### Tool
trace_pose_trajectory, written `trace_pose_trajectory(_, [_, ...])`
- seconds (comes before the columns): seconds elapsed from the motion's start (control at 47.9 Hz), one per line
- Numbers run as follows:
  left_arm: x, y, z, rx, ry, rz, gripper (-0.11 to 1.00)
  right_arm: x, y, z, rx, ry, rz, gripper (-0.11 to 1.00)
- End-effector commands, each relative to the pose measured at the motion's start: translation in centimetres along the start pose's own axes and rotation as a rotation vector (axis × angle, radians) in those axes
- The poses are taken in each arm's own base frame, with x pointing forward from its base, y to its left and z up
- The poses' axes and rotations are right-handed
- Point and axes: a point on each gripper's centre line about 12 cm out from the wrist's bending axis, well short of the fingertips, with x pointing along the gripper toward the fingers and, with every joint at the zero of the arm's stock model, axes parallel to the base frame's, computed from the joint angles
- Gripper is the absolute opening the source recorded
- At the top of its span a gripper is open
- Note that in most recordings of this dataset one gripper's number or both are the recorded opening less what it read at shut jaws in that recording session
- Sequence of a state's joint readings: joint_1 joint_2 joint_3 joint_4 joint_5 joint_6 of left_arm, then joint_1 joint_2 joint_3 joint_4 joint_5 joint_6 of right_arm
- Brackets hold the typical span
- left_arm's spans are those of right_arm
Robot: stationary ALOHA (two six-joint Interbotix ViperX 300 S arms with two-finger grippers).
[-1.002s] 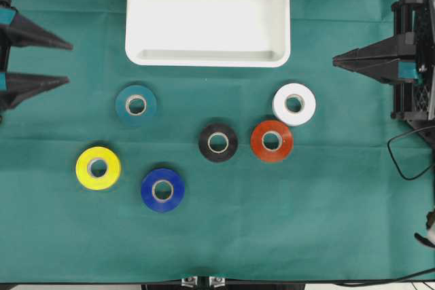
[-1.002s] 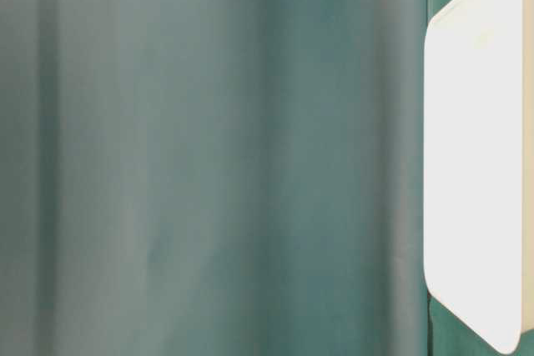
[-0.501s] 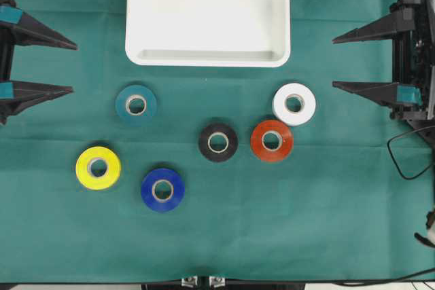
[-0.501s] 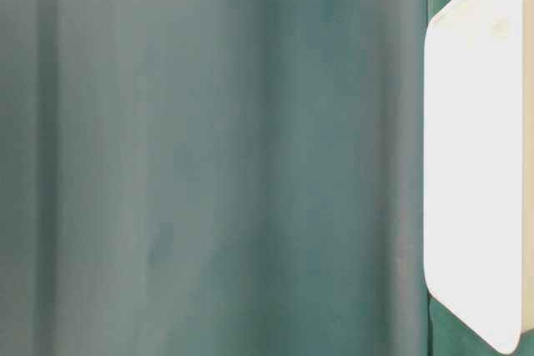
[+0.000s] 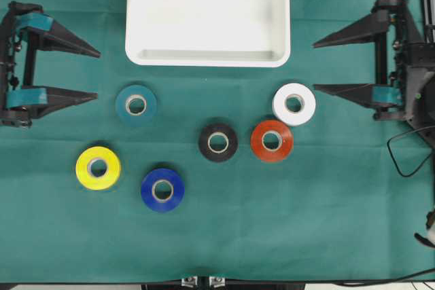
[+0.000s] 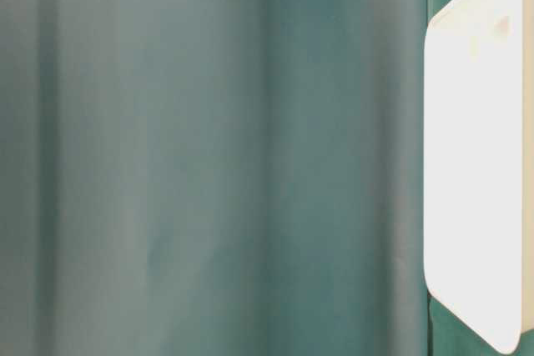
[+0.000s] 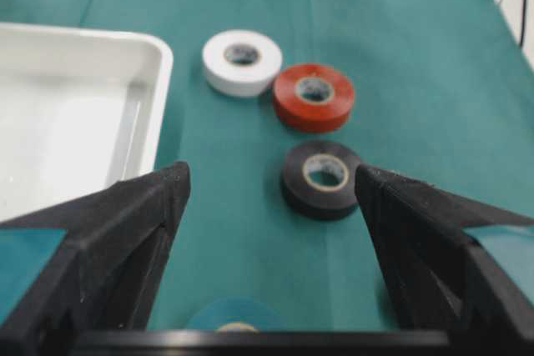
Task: Put the tape alternately from left to right into the white case.
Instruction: 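Move both grippers inward toward the tape rolls, then lower the right gripper into the red tape roll's hole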
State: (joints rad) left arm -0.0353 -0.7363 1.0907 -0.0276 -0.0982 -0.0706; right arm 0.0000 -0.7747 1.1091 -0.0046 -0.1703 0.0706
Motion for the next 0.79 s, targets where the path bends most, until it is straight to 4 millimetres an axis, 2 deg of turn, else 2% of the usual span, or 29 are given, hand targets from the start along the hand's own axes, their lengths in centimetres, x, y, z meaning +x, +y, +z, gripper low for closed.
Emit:
trace_pose_trajectory(0.0, [0.7, -0.2, 1.1, -0.001, -0.001, -0.003, 0.85, 1.0, 0.1, 0.9, 0.002, 0.005, 0.000, 0.83])
trace_pose_trajectory(0.397, [3.9, -0.1, -0.3, -0.016, 0.216, 0.016, 0.85, 4.7, 0.0, 0.0, 0.000, 0.155, -0.010, 0.83])
trace_pose_trajectory(0.773, [5.1, -0.1, -0.9, -0.016, 0.286, 0.022, 0.85, 5.7, -0.1, -0.2, 0.000, 0.177, -0.013, 0.83])
